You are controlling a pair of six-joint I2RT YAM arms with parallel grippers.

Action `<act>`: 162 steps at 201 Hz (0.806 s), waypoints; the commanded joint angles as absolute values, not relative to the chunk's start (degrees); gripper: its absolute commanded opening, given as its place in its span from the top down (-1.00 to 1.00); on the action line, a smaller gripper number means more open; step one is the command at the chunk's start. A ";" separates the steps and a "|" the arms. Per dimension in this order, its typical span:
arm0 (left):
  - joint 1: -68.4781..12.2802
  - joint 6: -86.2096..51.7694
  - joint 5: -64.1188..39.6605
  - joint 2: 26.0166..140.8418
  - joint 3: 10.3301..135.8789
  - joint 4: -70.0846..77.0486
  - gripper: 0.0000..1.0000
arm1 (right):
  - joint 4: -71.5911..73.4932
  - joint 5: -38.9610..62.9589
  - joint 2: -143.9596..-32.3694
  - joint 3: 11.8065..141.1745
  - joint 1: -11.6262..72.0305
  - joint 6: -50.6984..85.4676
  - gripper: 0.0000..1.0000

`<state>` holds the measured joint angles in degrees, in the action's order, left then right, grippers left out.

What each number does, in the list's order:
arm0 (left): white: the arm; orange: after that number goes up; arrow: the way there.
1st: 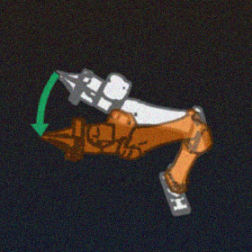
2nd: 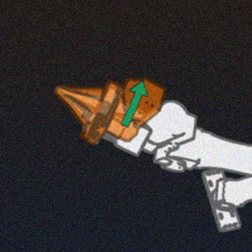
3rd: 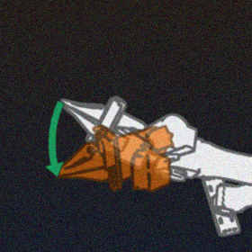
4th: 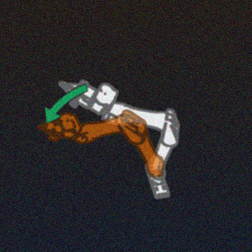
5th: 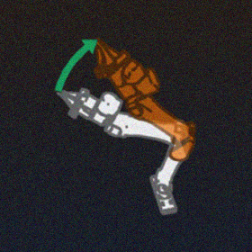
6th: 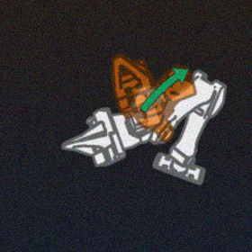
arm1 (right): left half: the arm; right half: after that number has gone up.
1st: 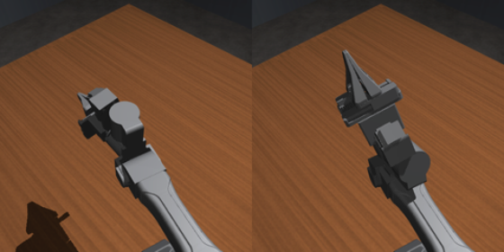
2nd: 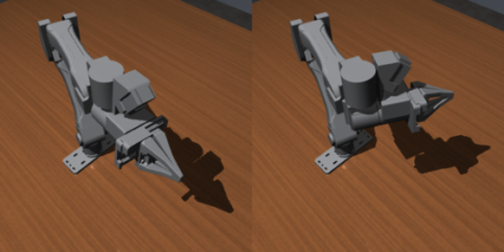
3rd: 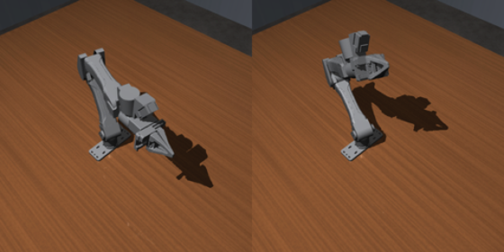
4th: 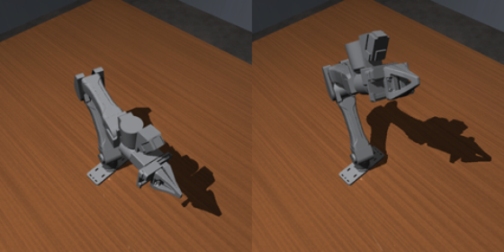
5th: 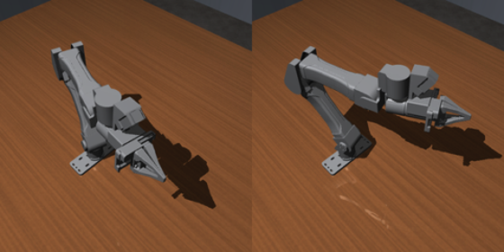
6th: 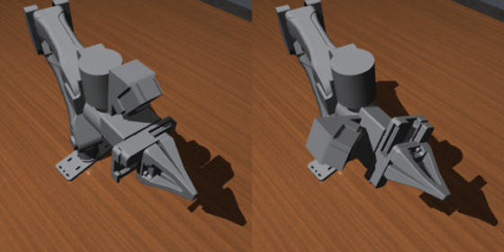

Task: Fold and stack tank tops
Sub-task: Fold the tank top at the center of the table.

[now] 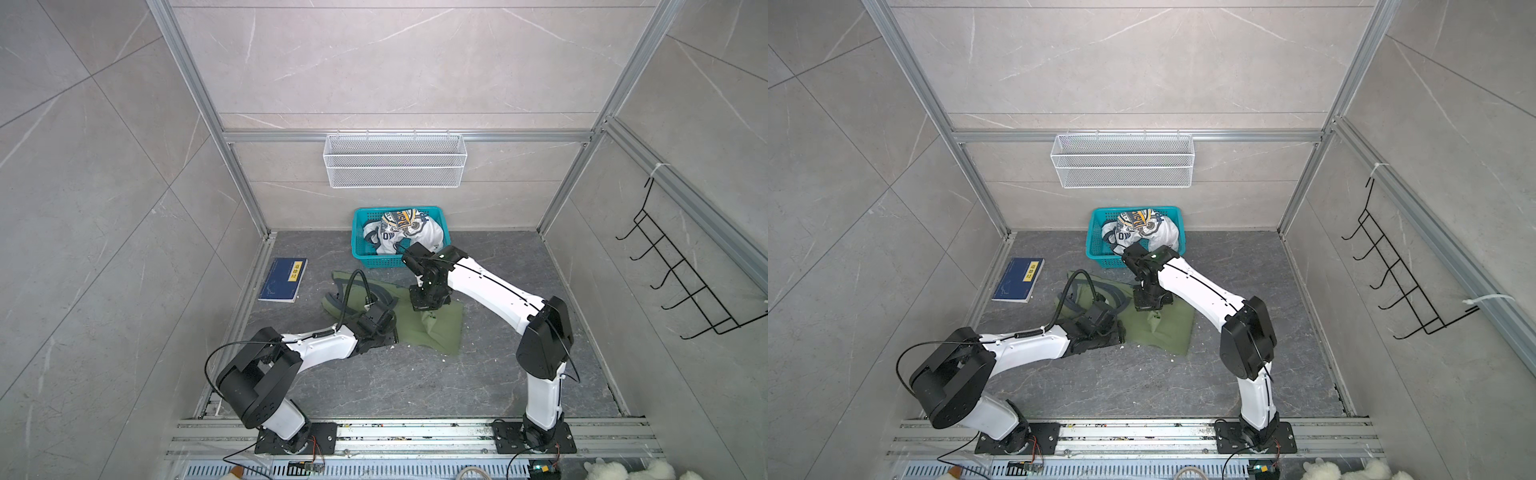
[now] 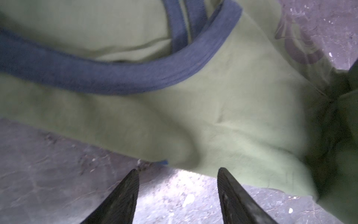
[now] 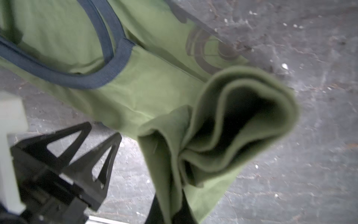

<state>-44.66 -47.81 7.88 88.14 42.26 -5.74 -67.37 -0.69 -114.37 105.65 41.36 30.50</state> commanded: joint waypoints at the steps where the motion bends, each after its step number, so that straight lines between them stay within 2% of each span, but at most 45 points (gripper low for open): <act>1: -44.30 -48.85 9.75 85.80 41.64 -2.04 -0.34 | -66.55 0.71 -118.24 109.48 41.48 32.16 1.00; 104: -44.30 -49.31 9.78 84.17 38.15 -1.10 -0.33 | -66.39 0.50 -128.65 117.92 41.49 34.72 1.00; 121: -44.32 -49.65 10.59 82.57 37.24 -1.02 -0.33 | -66.36 1.32 -130.11 119.11 41.62 34.50 0.68; 136: -44.30 -50.05 11.94 80.45 36.13 -1.25 -0.33 | -66.48 3.11 -130.91 121.04 41.82 33.15 0.31; 162: -44.30 -50.35 14.74 76.58 34.98 -3.51 -0.33 | -67.15 3.72 -128.61 122.51 41.92 31.20 0.08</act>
